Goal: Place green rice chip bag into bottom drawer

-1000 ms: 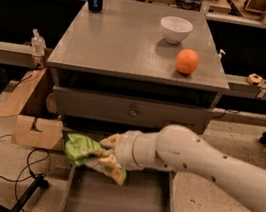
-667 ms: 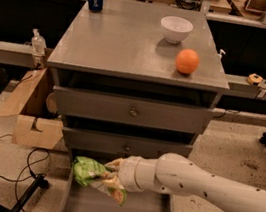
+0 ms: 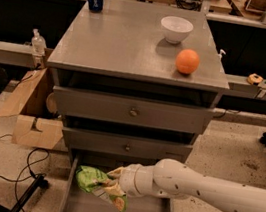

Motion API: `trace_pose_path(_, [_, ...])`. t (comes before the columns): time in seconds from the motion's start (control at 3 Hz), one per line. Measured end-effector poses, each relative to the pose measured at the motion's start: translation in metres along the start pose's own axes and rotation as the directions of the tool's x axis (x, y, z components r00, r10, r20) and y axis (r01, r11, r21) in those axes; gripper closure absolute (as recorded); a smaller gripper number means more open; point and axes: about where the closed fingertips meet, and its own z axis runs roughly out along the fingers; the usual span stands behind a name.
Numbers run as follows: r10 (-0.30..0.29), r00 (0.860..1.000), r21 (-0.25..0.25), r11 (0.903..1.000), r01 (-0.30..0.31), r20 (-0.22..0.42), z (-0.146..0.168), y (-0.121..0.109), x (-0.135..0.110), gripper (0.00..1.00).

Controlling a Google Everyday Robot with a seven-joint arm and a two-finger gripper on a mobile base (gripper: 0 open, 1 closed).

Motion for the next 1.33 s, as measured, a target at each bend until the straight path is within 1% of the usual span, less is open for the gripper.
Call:
trace_pose_path(0.33, [0.029, 1.000, -0.003, 0.9996, -0.029, -0.004, 0.012, -0.010, 0.014, 1.00])
trace_pose_path(0.67, [0.056, 0.998, -0.006, 0.9984, -0.056, -0.019, 0.036, -0.037, 0.055, 1.00])
trace_pose_path(1.0, [0.113, 0.993, -0.001, 0.9935, -0.114, -0.034, 0.070, -0.076, 0.120, 1.00])
trace_pose_path(1.33, [0.176, 0.982, -0.003, 0.9843, -0.177, -0.060, 0.100, -0.108, 0.180, 1.00])
